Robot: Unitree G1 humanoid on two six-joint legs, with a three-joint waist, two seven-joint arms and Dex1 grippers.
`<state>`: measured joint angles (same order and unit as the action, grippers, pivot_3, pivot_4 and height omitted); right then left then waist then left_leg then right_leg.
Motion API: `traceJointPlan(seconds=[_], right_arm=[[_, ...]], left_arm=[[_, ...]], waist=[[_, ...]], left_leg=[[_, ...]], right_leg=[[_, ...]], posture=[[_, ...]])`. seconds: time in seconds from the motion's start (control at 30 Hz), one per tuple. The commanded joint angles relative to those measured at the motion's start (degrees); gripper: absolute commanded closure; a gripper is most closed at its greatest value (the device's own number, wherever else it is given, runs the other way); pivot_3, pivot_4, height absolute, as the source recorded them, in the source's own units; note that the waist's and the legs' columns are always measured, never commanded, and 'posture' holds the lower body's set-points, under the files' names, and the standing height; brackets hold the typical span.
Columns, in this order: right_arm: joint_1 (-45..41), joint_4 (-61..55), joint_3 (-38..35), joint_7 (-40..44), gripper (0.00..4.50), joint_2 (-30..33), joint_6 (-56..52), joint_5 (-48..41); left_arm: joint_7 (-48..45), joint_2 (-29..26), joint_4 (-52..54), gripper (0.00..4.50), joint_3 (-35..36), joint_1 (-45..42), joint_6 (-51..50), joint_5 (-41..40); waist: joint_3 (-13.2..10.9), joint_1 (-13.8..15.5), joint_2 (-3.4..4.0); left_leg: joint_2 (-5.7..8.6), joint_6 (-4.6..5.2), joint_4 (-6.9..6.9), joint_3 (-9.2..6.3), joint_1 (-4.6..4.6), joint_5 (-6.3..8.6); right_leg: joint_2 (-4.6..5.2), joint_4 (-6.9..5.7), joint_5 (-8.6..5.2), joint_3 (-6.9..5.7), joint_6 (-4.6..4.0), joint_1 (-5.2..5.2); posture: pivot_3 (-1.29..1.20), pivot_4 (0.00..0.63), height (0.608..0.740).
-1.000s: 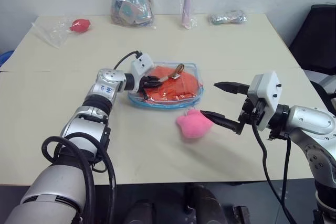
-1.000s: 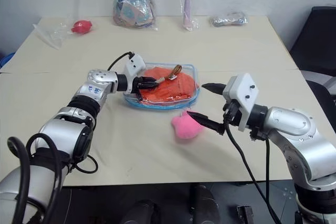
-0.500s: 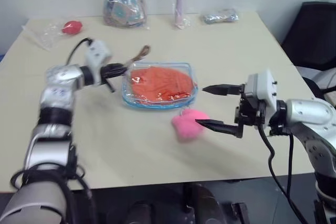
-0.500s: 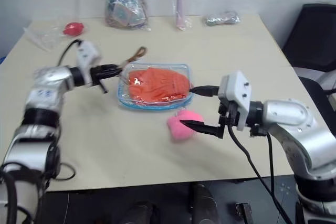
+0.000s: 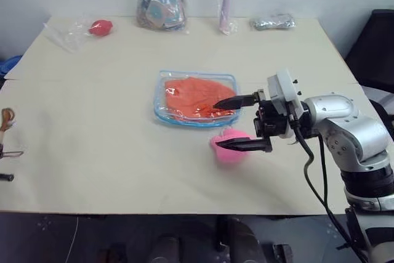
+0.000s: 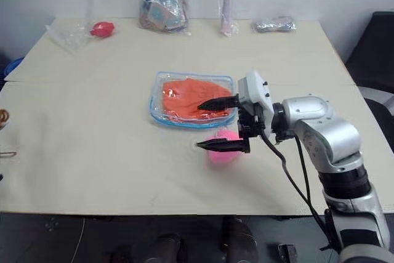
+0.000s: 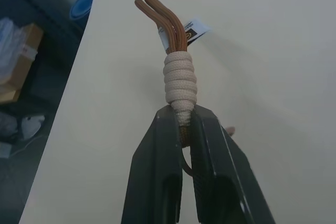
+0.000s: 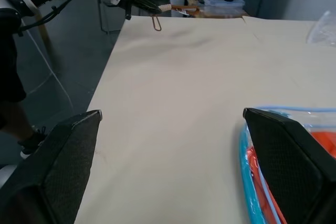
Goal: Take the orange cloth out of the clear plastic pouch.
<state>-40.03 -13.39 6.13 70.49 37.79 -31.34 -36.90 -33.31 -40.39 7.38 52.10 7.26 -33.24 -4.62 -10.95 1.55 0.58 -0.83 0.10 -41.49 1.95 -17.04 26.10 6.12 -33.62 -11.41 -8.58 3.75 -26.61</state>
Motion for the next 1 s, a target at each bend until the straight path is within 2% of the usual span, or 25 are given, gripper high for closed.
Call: traceJointPlan(seconds=[0.03, 0.27, 0.43, 0.57, 0.7, 0.83, 1.0], right_arm=[[-1.74, 0.94, -0.20, 1.33, 0.00, -0.70, 1.44, 0.42], [-1.70, 2.16, -0.35, 2.11, 0.00, -1.02, 2.35, 1.72], [-0.65, 1.51, -1.31, 1.40, 0.00, -0.26, 2.88, 2.71], [0.35, 1.60, -2.61, -0.31, 0.00, 0.74, 2.85, 3.68], [3.22, 1.29, -3.57, -2.11, 0.00, 2.28, 3.95, 5.66], [6.97, -0.77, -4.64, -4.21, 0.00, 3.42, 4.45, 6.95], [9.99, -4.29, -6.11, -5.95, 0.00, 5.08, 3.44, 6.15]], left_arm=[[1.96, 1.21, -0.48, 4.48, 0.90, -0.04, 3.96, -2.30], [2.94, 1.52, -0.88, 2.38, -0.34, 0.71, 7.26, -5.19], [1.88, -1.30, 0.67, 0.86, 1.34, 3.56, 5.73, -6.20], [-2.67, -5.39, 6.22, 0.86, 3.74, 3.03, 1.88, -12.41], [-10.32, -11.65, 14.37, 0.86, -0.03, -1.10, -1.85, -22.25], [-12.41, -17.40, 15.47, 0.86, -12.40, -9.53, -1.31, -24.02], [-18.41, -21.46, 5.40, 0.86, -35.46, -21.74, 14.54, -11.72]], waist=[[0.03, -0.08, -0.06], [0.05, -1.17, -0.08], [0.04, -1.75, -0.08], [0.04, -1.70, -0.08], [0.05, -1.02, -0.08], [0.01, -0.79, 0.02], [-0.03, -1.66, 0.09]], left_leg=[[0.01, 0.00, 0.00, 0.01, -0.01, 0.00], [0.05, -0.04, 0.03, 0.05, 0.00, 0.02], [0.00, -0.06, 0.04, 0.06, 0.00, 0.03], [-0.03, -0.09, 0.05, 0.06, 0.00, 0.05], [-0.06, -0.08, 0.02, -0.10, -0.06, 0.04], [0.15, -0.04, 0.03, -0.04, -0.03, 0.02], [0.11, -0.09, 0.12, 0.14, 0.00, 0.02]], right_leg=[[0.02, 0.00, 0.00, -0.04, 0.00, 0.00], [-0.07, 0.02, -0.02, -0.17, -0.04, -0.02], [-0.13, 0.03, -0.03, -0.17, -0.06, -0.02], [-0.13, 0.02, -0.06, -0.16, -0.10, -0.03], [0.09, 0.00, -0.06, -0.29, -0.11, -0.02], [0.17, -0.01, -0.05, -0.31, -0.09, 0.02], [-0.09, 0.00, -0.06, -0.32, -0.10, 0.00]], posture=[[0.00, 0.150, 0.740], [0.00, 0.150, 0.740], [0.00, 0.150, 0.740], [0.00, 0.150, 0.740], [0.00, 0.150, 0.740], [0.00, 0.150, 0.740], [0.00, 0.150, 0.740]])
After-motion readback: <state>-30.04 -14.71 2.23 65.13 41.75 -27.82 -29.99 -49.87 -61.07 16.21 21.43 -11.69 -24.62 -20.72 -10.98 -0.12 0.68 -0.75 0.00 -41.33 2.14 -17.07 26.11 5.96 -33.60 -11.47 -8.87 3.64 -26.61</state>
